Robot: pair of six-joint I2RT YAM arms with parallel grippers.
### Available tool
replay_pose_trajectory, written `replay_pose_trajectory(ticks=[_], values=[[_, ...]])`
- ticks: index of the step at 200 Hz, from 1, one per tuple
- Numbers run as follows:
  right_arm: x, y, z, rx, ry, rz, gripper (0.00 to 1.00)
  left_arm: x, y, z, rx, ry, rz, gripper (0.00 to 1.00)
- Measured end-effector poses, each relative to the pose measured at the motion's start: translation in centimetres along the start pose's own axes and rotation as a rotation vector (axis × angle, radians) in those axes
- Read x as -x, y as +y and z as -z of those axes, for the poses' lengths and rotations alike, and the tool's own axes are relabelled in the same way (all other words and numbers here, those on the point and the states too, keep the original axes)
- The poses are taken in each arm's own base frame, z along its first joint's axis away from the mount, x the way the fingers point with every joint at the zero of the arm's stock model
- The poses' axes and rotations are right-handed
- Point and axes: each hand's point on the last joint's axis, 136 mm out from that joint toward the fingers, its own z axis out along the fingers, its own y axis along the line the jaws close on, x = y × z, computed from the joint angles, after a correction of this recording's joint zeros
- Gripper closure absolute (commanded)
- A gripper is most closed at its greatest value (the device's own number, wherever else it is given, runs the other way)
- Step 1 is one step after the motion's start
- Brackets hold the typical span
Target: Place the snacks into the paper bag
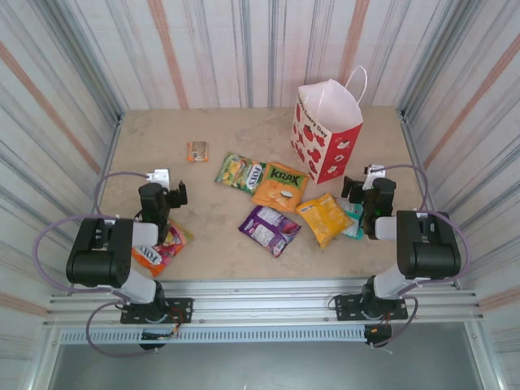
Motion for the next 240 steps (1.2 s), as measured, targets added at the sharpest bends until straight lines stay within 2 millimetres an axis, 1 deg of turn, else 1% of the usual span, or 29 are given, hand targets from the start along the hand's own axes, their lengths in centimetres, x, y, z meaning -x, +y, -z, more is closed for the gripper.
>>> replay_pose_trajectory(ticks=[205,219,240], values=[[-0.22,-0.31,0.01,-0.005,0.010,-0.008,0.01,-0.07,-0.12,-0.10,-0.007,0.010,-0.001,0.01],[-0.21,-0.28,0.01,-0.002,0.009,-0.008,0.01,-0.08,-0.13,-0.09,-0.007,0.010,-0.001,0.05],[-0.04,-0.56,0.10,-0.004,0.006,-0.016,0.01,0.17,-0.19,0.19,-0.007,0.014,-0.006,0.05]])
